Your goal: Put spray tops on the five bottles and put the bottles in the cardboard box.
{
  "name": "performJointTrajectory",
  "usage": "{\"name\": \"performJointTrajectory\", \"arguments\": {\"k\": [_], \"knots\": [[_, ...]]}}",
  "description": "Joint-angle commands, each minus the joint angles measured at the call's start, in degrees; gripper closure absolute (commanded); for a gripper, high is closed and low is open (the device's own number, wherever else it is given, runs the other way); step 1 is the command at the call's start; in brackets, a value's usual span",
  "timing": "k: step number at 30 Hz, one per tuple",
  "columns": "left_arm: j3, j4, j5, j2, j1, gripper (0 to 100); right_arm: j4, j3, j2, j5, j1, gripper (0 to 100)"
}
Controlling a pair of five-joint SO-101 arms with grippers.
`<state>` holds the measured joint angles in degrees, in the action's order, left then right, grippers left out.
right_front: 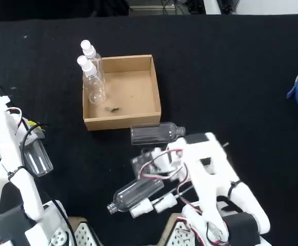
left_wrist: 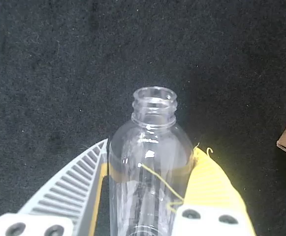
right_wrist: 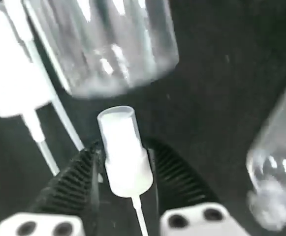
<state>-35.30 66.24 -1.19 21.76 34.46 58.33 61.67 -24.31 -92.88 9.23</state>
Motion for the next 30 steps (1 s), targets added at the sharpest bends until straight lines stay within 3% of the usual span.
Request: {"name": "performJointTrajectory", "arguments": {"k": [1, 4, 14, 20, 30], "knots": [[0.66, -0.44, -0.53, 1.85, 0.48, 97, -0.09, -8.04, -0.13, 6.07, -5.19, 98.8], [0.66, -0.44, -0.53, 1.85, 0.48, 97, -0.18, -12.88, -0.13, 15.03, -7.3, 98.8], [-0.13, -0.44, -0.53, 3.34, -0.04, 97, 2.81, -35.03, -0.13, 57.14, -15.91, 98.8], [-6.29, -2.81, -0.53, 16.7, -0.04, 97, 17.93, -54.55, 0.04, 66.37, -14.68, 98.8], [-12.79, -6.51, -0.09, 31.82, -0.04, 97, 22.86, -75.12, -0.13, 85.71, -6.68, 98.8]]}}
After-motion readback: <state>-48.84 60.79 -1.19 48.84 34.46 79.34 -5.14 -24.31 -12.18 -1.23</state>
